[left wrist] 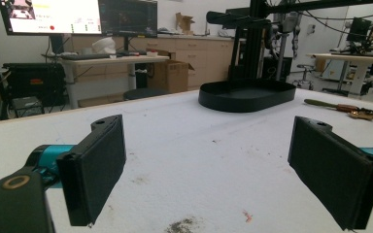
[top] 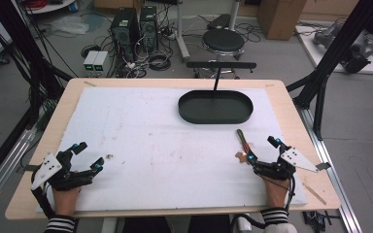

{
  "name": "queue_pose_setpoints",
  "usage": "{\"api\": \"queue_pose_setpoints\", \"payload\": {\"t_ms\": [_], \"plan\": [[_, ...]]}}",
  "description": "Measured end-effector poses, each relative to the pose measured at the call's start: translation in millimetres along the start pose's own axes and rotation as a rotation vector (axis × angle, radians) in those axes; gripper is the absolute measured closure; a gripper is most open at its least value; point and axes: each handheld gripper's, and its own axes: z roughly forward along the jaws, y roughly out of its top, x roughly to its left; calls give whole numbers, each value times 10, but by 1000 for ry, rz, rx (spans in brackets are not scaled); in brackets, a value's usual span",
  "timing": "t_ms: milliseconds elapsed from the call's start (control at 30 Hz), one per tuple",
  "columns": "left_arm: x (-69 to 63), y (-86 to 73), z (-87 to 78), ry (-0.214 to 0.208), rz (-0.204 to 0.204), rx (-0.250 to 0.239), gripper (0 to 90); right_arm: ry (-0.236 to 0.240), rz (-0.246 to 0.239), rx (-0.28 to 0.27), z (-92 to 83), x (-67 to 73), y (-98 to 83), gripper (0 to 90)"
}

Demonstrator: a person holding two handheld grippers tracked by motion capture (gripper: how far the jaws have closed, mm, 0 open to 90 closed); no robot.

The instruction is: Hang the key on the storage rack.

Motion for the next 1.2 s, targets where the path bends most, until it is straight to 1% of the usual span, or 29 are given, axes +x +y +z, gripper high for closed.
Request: {"api": "queue_pose_setpoints", "payload": {"t_ms": [33, 133, 167, 200, 433, 467, 633, 733, 800, 833, 900, 967, 1000, 1033, 1067, 1100, 1133, 1167, 1200], "plan": [[-3, 1, 0, -1, 7, 2, 142, 0, 4, -4, 0, -5, 0, 25], [-6, 1, 1, 0, 12, 1, 142, -2, 7, -3, -2, -4, 0, 24], [-5, 1, 0, -1, 9, 2, 142, -2, 7, -3, -2, -4, 0, 24], [-2, 1, 0, -1, 6, 2, 141, -2, -4, -3, 0, -2, 1, 25], [3, 1, -1, 0, 4, 3, 141, -6, -2, 1, 4, -4, 3, 25], [-1, 2, 1, 0, 6, 4, 142, -7, -1, 11, 9, 5, 6, 25], [0, 2, 1, 0, 6, 3, 142, -11, -10, 23, 26, 10, 11, 25], [0, 3, 1, 0, 7, 4, 142, -20, -1, 40, 44, 0, 21, 25], [-1, 3, 2, 0, 7, 4, 141, -14, 4, 48, 50, -4, 28, 25], [-2, 3, 2, 0, 7, 4, 142, -9, 7, 63, 55, -7, 40, 25], [0, 3, 2, 0, 5, 4, 142, -7, -3, 88, 65, -17, 92, 30], [1, 3, 3, -1, 6, 4, 141, -24, -18, 109, 80, -31, 144, 30], [1, 3, 3, -1, 5, 5, 141, -31, -14, 134, 96, -38, 197, 30], [1, 3, 2, -1, 5, 5, 142, -40, -21, 177, 132, -59, 295, 30], [1, 3, 3, -1, 5, 4, 142, -45, -32, 204, 155, -70, 348, 30], [1, 3, 2, -1, 6, 5, 142, -45, -32, 204, 155, -70, 348, 30], [1, 3, 2, -1, 6, 4, 141, -49, -33, 229, 174, -73, 387, 30], [1, 3, 2, -1, 6, 4, 141, -47, -43, 278, 229, -90, 488, 30], [1, 3, 2, -1, 5, 4, 142, -52, -46, 316, 262, -92, 548, 30]]}}
